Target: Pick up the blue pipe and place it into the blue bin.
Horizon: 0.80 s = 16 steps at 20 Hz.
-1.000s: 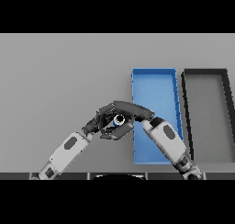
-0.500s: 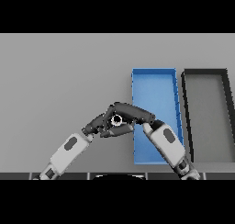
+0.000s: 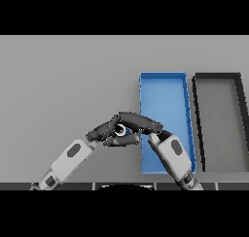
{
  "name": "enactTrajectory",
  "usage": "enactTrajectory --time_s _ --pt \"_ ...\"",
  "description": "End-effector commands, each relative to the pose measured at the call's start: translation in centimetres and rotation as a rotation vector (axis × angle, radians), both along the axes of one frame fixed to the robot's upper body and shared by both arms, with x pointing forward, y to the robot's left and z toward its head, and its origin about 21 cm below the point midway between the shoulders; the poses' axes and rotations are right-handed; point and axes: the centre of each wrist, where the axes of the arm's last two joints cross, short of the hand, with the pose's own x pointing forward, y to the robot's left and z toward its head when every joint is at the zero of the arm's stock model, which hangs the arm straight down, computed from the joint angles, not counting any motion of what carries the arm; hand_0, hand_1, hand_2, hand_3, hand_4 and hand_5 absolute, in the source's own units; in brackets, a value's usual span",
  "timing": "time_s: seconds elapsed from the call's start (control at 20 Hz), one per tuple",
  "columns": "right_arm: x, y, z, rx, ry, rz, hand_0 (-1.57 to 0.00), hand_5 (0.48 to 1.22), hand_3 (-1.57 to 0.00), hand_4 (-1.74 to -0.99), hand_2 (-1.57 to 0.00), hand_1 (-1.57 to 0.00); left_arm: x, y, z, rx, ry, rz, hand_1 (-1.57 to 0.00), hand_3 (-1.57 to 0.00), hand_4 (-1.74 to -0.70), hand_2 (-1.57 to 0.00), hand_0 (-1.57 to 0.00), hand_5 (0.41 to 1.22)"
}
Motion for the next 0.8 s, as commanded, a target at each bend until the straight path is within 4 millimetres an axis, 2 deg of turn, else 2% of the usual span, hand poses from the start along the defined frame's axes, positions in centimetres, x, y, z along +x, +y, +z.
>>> enactTrajectory --time_s 0.0,0.15,0.3,0.45,0.6,0.75 --pt "0.0 -0.3 -0.2 0.031 0.001 0.002 -1.56 1.212 -1.56 -1.483 -1.56 -1.56 0.1 0.2 0.0 0.015 -0.015 0.02 -0.26 -0.11 -0.99 -0.27 -0.32 1.042" --pt "0.4 0.1 0.3 0.038 -0.005 -0.001 -1.57 1.216 -1.57 -1.484 -1.57 -1.57 0.6 0.6 0.0 0.06 -0.009 0.062 -0.13 -0.05 -0.88 -0.14 -0.16 0.842" --pt "0.2 0.0 0.0 0.033 -0.007 -0.012 -1.57 1.219 -1.57 -1.485 -1.57 -1.57 0.5 0.4 -0.5 0.067 -0.014 0.082 -0.07 -0.03 -0.83 -0.07 -0.08 0.719" --pt "0.1 0.0 0.1 0.069 -0.022 -0.006 -1.57 1.22 -1.57 -1.487 -1.57 -1.57 0.7 0.8 -0.6 0.055 0.028 0.099 -0.03 -0.01 -0.84 -0.04 -0.04 0.636" --pt "0.4 0.0 0.1 0.08 -0.011 -0.028 -1.57 1.22 -1.57 -1.491 -1.57 -1.57 0.1 1.0 -0.7 0.099 0.1 0.141 -0.02 -0.01 -0.87 -0.02 -0.02 0.612" --pt "0.6 0.0 0.8 0.165 0.131 0.014 -1.57 1.221 -1.57 -1.492 -1.57 -1.57 0.0 0.8 -1.0 0.119 0.105 0.145 -0.01 0.0 -0.88 -0.01 -0.01 0.572"
